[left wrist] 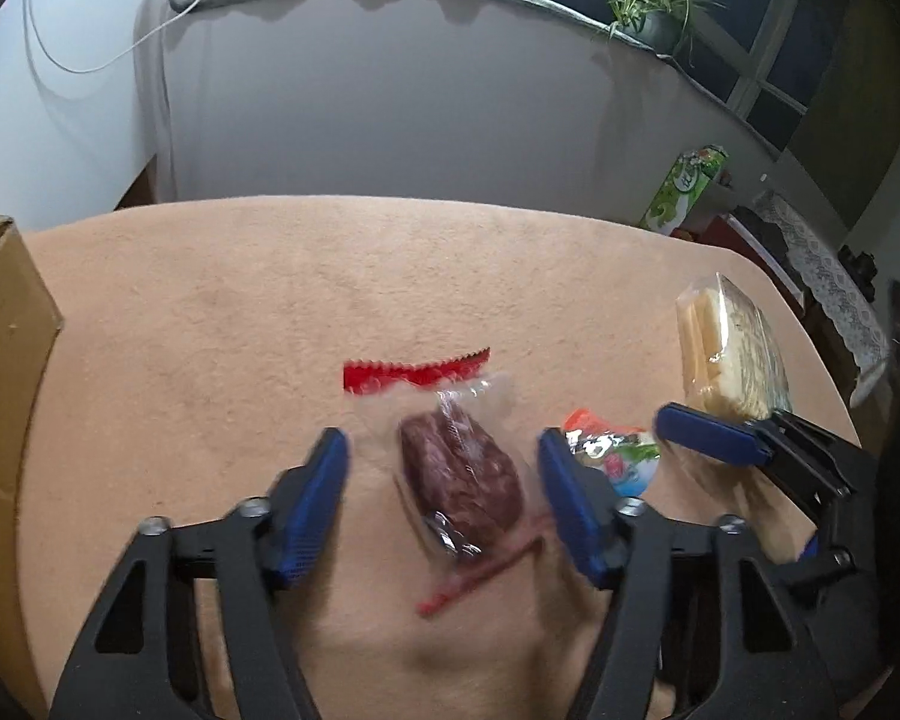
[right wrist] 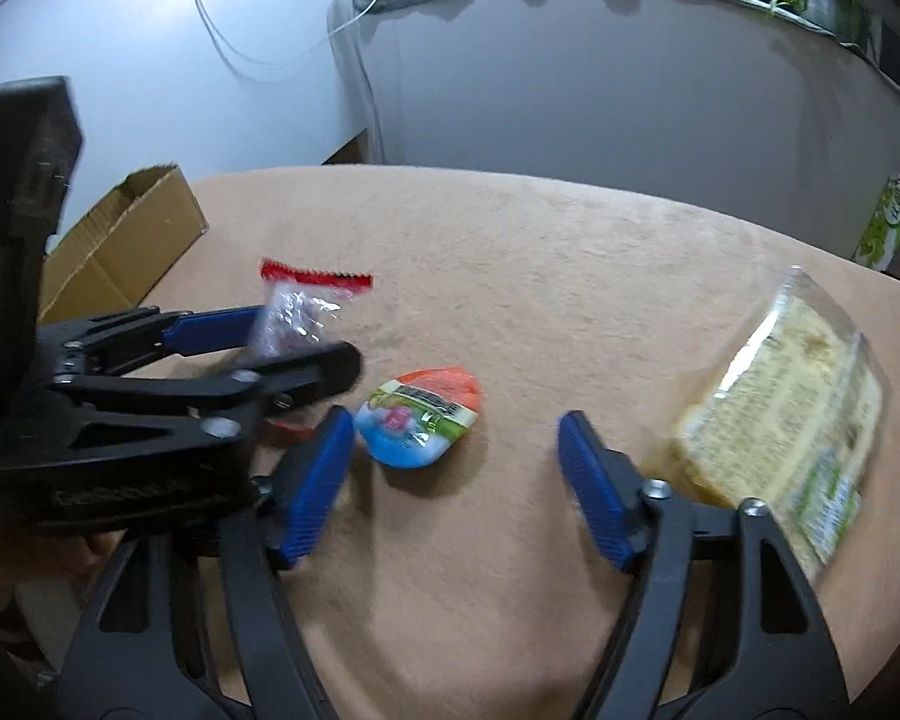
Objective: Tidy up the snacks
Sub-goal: 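Grasp the red-topped date bag with the left gripper while the right gripper grasps the round candy cup, then carry the date bag and candy cup over the box and open both grippers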
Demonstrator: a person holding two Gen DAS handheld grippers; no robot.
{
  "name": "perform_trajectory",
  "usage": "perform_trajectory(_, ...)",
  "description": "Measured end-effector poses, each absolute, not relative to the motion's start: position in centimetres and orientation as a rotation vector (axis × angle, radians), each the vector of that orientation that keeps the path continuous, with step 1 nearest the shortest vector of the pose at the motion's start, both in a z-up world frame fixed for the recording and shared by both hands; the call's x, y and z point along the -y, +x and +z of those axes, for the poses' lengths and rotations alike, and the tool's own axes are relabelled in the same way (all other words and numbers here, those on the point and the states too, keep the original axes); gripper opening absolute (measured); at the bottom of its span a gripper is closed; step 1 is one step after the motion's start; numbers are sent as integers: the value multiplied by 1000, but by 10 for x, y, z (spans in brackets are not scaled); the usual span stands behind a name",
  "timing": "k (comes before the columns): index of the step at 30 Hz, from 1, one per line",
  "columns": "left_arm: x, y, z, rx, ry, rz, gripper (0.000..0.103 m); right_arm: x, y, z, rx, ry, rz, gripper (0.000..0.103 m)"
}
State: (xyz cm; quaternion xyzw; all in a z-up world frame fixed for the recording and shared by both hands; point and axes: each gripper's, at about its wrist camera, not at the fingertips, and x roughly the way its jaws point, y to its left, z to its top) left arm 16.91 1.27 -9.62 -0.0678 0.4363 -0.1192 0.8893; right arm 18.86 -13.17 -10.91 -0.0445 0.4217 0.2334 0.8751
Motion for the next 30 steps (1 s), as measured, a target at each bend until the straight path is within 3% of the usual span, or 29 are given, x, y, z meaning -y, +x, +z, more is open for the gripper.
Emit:
perform_trajectory(1,-17,166,-96,-904,-151,-254,52,129,190,-109,-877,-95,488,65)
perform_trajectory(3,-20,165,-96,-900,-156,-265,48,125,191,-109,-878,-102,503,48)
perform_trajectory(8,-28,155,-96,-872,-171,-277,35,121,185,-108,-868,-135,506,31)
perform_trajectory(9,-29,155,-95,-868,-179,-282,31,119,184,-108,-864,-138,504,30)
perform_trajectory(18,-41,131,-85,-801,-225,-295,31,129,165,-94,-809,-111,482,30)
perform_trajectory(30,-41,86,-22,-648,-188,-317,31,142,113,-20,-642,-105,452,30)
